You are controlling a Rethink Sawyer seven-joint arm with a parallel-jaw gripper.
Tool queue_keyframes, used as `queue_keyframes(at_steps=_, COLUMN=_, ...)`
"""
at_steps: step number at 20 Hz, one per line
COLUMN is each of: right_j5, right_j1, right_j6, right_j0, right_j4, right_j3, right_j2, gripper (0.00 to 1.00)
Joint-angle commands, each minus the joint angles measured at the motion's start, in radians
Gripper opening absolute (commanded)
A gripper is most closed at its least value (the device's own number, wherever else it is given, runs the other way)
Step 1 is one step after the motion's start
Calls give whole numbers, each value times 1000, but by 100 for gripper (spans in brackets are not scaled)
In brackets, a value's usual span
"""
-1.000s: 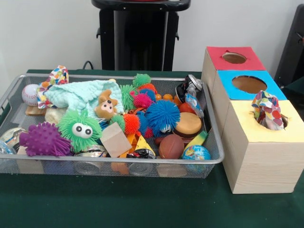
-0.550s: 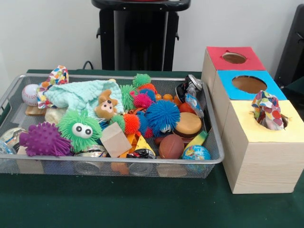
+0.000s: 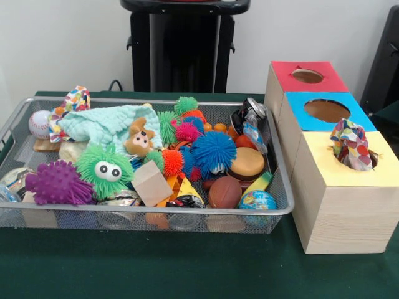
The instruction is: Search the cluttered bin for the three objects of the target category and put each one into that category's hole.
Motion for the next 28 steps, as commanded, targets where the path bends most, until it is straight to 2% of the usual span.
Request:
queue_keyframes(at_steps=1, right_j5=93, right_j1=62, right_j6=-58, right_j0=-46, right_j4=9, right_j3=-69, right_j2=-5, gripper=0)
queue_keyframes(at_steps=5, right_j5=118, right_j1=75, right_j6=-103, right_j0=-53, right_j4=36, right_j3=-87, right_j2=-28, gripper=0)
queue_keyframes(at_steps=9, right_j5=148, right_j1=79, right_j6=-94, right_j0=-54, right_j4=83, right_j3=-100, right_j2=-59, gripper=0)
queue_keyframes(at_steps=12, right_j5=131, right_j1=81, right_j6=-72, right_j0=-53, right_j4=100, right_j3=-101, right_j2=-85, gripper=0)
queue_keyframes(at_steps=15, right_j5=109, right_j1=92, right_j6=-91, right_j0=-58, right_j4=123, right_j3=-101, right_j2=-111, gripper=0)
queue_keyframes(at_steps=19, right_j5=118, right_j1=112, right_j6=-146, right_j0=-74, right_j4=183, right_j3=-123, right_j2=-175, gripper=0)
queue_keyframes(at_steps=23, right_j5=68, right_j1=138, right_j6=-165, right_j0=-86, right_j4=246, right_j3=-125, right_j2=-224, gripper=0)
queue_keyframes(at_steps=26, right_j5=84, right_j1=157, right_j6=-189, right_j0=-90, right_j4=281, right_j3=-136, right_j2=-303, gripper=0)
queue_keyframes(at_steps=28, right_j5=56, right_j1=170, right_j6=-218, right_j0=-98, right_j4=307, right_j3=-149, right_j2=-352, gripper=0)
